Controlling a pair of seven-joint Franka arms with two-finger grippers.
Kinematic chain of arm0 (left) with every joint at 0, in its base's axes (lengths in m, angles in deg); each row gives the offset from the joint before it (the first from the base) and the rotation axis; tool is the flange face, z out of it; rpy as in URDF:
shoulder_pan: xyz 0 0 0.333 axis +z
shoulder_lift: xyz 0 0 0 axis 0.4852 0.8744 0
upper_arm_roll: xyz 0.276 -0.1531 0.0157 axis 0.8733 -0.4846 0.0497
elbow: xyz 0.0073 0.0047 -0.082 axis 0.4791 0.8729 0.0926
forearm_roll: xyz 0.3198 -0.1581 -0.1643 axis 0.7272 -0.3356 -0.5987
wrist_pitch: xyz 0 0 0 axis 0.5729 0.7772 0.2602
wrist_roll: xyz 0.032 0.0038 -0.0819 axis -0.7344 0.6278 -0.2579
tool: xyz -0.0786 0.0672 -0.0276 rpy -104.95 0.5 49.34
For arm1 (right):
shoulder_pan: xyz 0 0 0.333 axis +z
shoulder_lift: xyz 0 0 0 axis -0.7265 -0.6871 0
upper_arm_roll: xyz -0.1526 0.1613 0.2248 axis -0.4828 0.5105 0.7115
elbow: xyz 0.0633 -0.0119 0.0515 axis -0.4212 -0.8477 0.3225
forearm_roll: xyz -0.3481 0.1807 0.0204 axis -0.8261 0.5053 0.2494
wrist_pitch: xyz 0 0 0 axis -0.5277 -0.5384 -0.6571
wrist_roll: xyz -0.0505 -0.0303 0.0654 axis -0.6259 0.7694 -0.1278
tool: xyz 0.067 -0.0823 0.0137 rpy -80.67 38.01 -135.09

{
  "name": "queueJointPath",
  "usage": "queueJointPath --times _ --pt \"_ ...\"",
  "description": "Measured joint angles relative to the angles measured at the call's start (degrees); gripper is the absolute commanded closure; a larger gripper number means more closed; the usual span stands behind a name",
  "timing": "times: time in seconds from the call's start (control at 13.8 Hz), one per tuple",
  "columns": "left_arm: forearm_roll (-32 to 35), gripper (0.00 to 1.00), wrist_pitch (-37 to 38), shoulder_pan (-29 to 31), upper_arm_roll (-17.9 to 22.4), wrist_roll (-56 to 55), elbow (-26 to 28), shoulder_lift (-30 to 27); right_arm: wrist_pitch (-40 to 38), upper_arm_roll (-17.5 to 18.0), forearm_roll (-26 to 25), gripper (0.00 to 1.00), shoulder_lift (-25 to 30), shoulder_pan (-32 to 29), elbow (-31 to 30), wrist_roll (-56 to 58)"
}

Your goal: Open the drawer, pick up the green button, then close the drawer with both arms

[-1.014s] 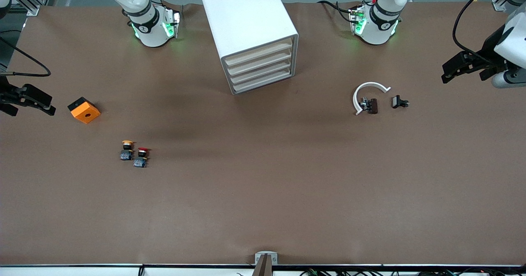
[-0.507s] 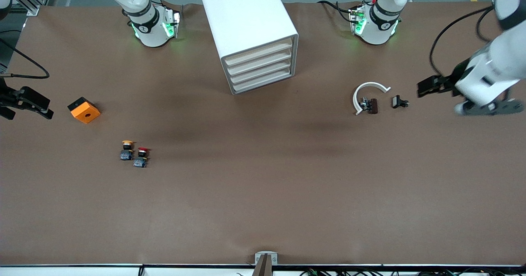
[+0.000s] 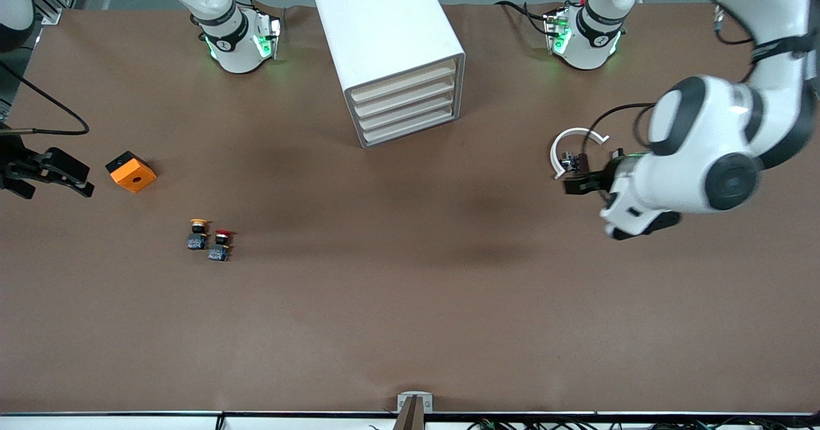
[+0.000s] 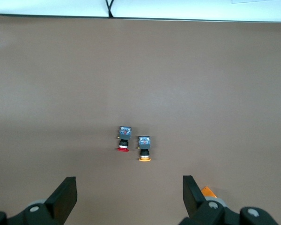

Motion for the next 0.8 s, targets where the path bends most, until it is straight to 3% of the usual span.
queueJointPath --times 0.43,0.8 --pt "-8.0 0.00 -3.7 -6.5 0.0 -33.5 -6.3 13.3 0.1 0.4 0.1 0.00 -0.8 3.5 0.0 0.0" --pt "-13.7 0.00 -7.4 -10.8 0.0 -63.2 -8.5 19.5 0.1 0.5 0.1 0.00 -1.1 7.3 0.0 -0.2"
